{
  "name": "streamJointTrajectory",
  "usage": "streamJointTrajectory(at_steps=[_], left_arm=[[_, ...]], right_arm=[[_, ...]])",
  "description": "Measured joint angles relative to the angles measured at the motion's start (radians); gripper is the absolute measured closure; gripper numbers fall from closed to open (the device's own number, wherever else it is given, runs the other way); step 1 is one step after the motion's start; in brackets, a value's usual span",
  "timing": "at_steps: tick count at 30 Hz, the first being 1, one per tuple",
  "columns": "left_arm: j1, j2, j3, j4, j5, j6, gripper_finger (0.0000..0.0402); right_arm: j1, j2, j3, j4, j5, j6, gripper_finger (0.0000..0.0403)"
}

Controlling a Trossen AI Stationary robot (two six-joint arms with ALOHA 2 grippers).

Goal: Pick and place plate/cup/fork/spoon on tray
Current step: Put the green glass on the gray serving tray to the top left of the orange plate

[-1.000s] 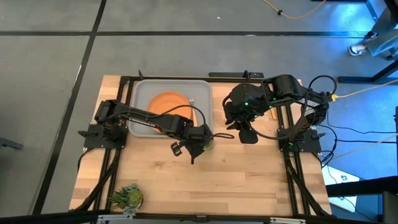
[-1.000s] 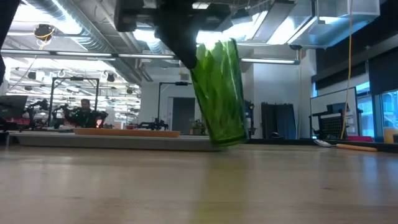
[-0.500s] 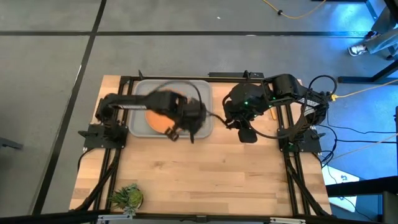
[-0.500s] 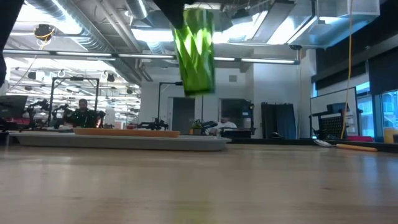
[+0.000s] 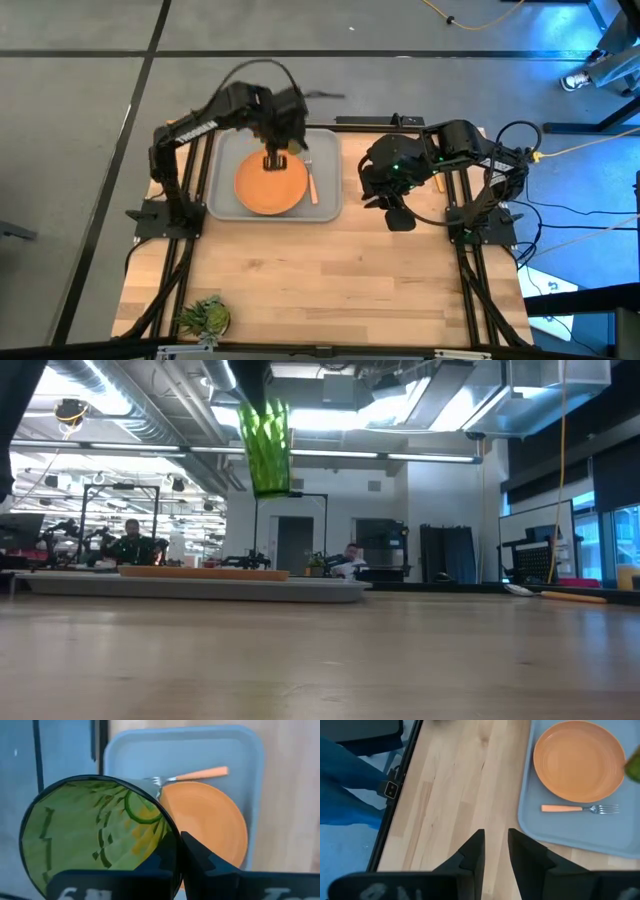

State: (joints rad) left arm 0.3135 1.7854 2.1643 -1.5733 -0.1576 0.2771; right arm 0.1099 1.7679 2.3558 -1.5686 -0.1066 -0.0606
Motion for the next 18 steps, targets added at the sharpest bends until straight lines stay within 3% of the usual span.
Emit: streamJointTrajectory(at_steps=[13,18], left_arm=[[0.462,0.0,-0.001,0.003,0.028,-0.201,0.0399],[0.579,0.0,-0.007,0.003,0.062,-0.259,0.0399]], right_arm=[[0.0,0.0,0.0,-0.001,0.042,0.024,0.0313],[0.0,0.0,0.0,0.0,0.129,0.039,0.0313]])
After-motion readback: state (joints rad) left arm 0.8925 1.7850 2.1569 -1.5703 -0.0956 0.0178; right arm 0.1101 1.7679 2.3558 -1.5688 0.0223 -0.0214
